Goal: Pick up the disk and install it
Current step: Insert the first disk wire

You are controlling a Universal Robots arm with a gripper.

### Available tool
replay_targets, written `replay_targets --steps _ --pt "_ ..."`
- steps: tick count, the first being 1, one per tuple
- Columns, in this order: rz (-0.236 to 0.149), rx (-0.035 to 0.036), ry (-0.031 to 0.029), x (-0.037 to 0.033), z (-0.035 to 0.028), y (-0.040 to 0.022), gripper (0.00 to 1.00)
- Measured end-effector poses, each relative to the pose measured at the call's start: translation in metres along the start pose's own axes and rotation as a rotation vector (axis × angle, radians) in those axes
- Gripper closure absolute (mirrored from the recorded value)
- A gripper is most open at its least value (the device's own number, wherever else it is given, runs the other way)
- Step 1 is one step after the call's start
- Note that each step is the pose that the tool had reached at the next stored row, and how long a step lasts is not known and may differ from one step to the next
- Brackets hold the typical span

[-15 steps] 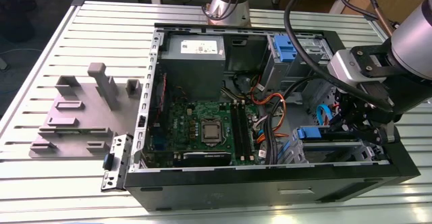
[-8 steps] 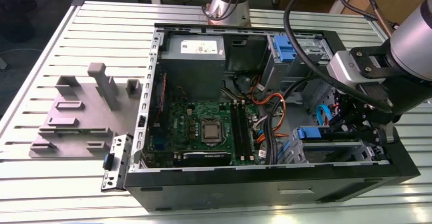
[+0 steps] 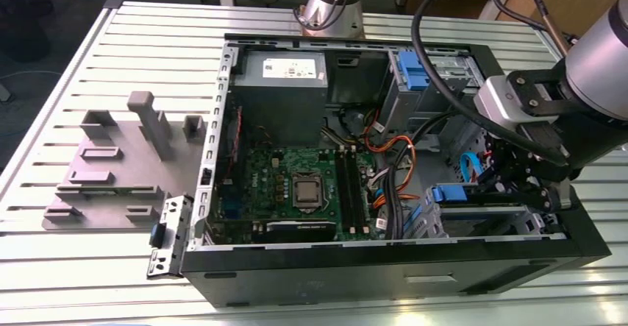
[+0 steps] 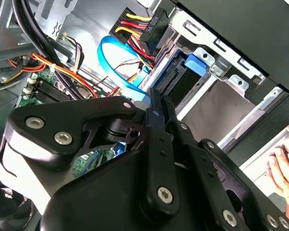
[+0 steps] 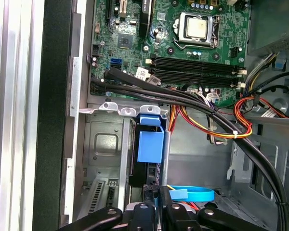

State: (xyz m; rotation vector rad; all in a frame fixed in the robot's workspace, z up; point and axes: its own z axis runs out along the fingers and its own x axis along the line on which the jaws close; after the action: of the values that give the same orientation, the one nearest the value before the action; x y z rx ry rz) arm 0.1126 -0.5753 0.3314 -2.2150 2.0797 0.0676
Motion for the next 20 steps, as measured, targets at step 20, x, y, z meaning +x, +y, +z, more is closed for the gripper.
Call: replay_targets --steps 20 --pt "0.0 0.0001 -0.0001 0.0002 0.0023 0.0001 0.84"
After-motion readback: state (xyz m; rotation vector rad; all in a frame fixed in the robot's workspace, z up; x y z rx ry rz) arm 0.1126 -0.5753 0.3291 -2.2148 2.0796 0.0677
